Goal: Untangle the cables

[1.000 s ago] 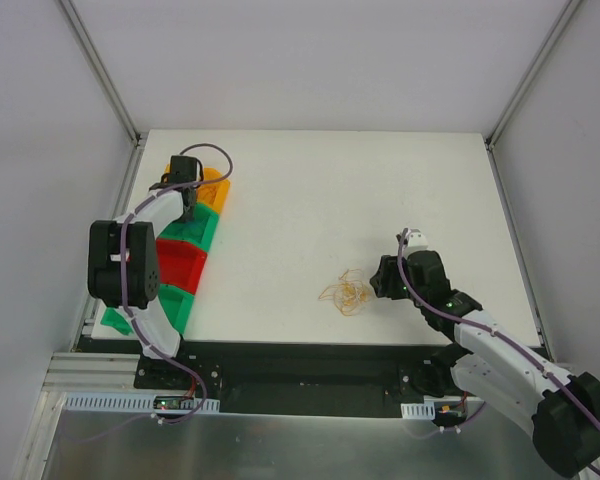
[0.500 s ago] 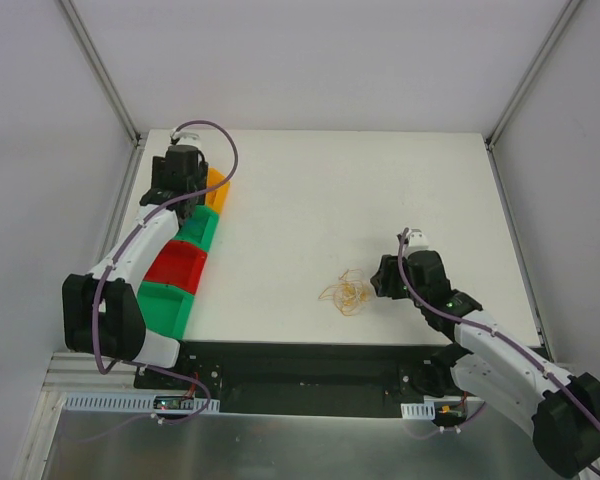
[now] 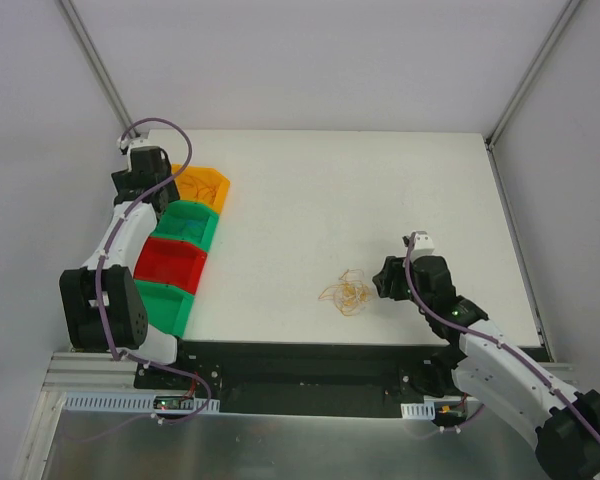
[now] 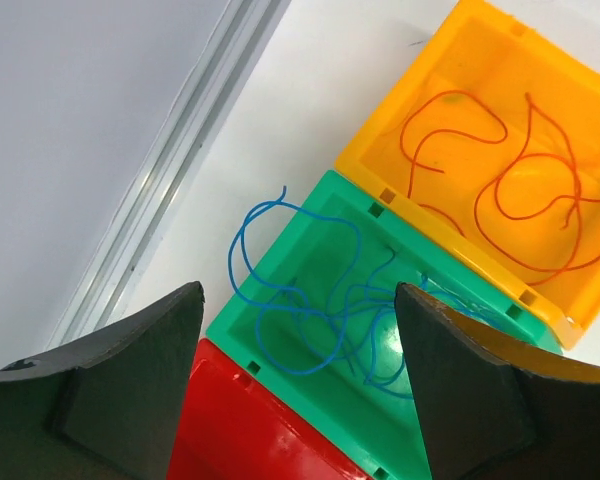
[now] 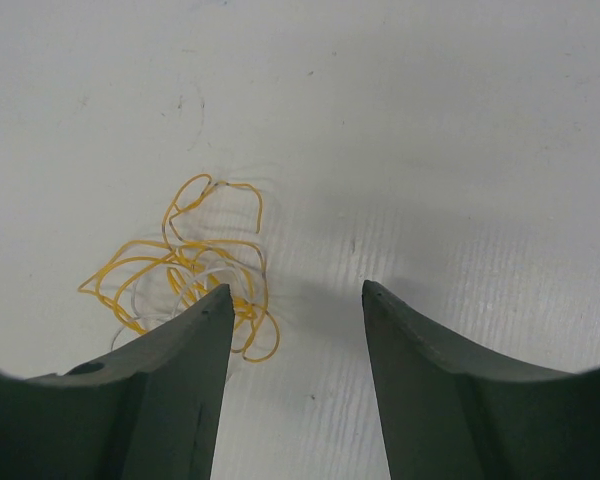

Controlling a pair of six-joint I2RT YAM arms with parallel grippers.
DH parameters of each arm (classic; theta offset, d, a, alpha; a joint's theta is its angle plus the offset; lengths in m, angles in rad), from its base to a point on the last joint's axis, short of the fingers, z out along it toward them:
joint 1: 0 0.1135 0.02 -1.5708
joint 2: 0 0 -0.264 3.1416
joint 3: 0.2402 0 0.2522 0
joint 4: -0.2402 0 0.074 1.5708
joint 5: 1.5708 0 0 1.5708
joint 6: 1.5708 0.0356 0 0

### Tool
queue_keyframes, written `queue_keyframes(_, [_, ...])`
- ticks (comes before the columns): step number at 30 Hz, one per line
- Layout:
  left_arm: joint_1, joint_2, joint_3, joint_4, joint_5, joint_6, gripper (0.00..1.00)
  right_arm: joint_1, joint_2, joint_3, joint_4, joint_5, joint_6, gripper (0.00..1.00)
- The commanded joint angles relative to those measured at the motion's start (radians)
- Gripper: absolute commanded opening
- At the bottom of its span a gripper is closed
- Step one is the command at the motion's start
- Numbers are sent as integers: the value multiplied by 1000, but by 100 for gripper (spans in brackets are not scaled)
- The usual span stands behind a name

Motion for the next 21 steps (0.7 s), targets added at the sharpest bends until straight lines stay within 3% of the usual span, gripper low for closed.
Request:
queue_keyframes(1, [10, 38, -6, -10, -63, -79, 76, -2, -32, -14, 32, -2, 5, 57])
queue_keyframes(4, [45, 60, 3, -36, -70, -143, 74, -1, -32, -14, 32, -1, 6, 57])
queue_keyframes(9, [84, 104, 31, -84, 65, -260, 63, -1, -24, -12, 32, 4, 6, 57])
queue_keyframes(13, [84, 162, 95, -191, 85, -407, 67, -1, -19, -9, 32, 4, 5, 57])
queue_keyframes(18, [110, 185, 89, -196, 104, -507, 67, -1, -10, -5, 32, 2, 3, 57])
queue_keyframes(21, [160, 201, 75, -194, 188, -571, 64, -2, -6, -2, 32, -1, 3, 57])
